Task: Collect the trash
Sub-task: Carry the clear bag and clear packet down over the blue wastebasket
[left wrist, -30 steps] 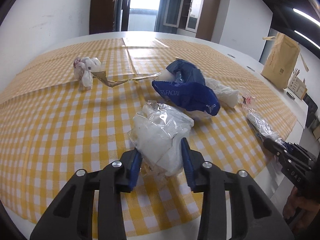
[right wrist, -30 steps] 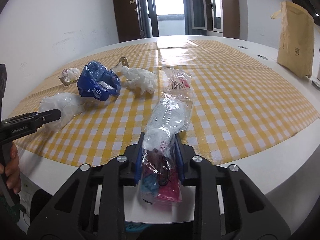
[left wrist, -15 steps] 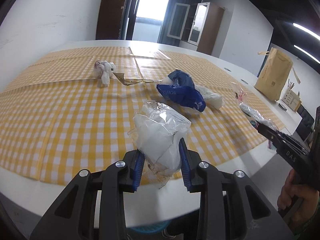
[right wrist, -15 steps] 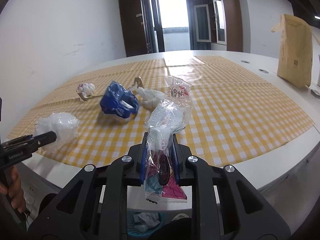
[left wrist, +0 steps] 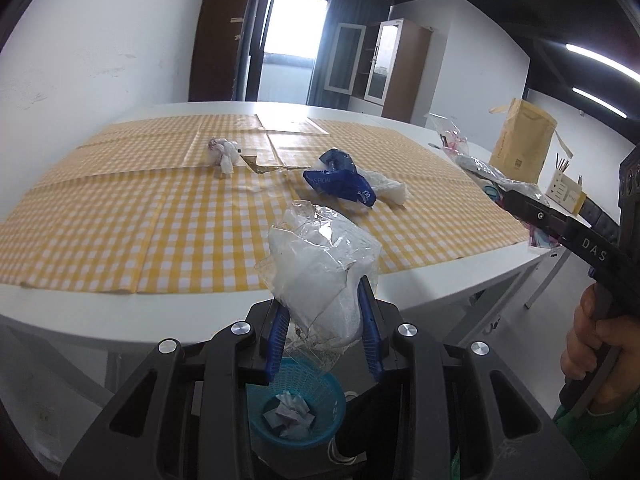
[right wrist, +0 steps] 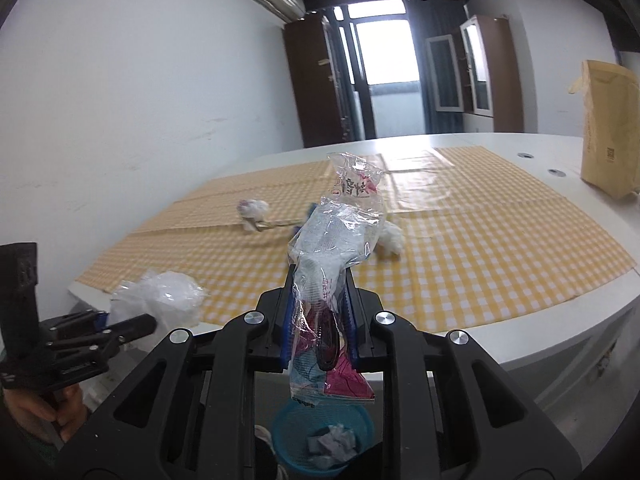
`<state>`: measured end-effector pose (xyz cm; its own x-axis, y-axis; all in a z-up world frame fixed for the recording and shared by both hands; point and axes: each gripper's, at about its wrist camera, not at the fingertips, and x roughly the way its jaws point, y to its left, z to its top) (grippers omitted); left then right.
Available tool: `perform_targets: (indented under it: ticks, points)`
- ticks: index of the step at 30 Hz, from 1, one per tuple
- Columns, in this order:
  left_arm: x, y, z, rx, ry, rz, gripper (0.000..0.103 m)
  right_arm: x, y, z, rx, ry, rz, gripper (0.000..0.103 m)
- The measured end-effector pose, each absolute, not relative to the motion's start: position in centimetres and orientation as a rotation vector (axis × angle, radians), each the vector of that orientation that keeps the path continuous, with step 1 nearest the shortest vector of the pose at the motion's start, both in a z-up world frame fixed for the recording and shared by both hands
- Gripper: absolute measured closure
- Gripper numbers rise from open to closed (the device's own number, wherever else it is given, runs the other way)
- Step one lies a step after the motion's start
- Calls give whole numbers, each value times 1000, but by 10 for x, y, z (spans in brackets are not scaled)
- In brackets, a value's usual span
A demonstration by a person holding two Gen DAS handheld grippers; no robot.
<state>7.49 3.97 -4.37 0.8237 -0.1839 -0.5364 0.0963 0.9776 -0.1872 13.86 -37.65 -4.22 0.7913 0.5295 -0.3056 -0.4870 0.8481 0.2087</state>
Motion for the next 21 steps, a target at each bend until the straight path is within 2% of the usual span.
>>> perform_targets:
  ticks: [11, 21]
  points:
    - [24, 42, -82, -156, 649, -190, 72, 70, -357, -86, -25, 453, 668, 85]
    - [29, 43, -137, -179, 780, -219, 72, 41, -330, -155, -137, 621, 750, 85]
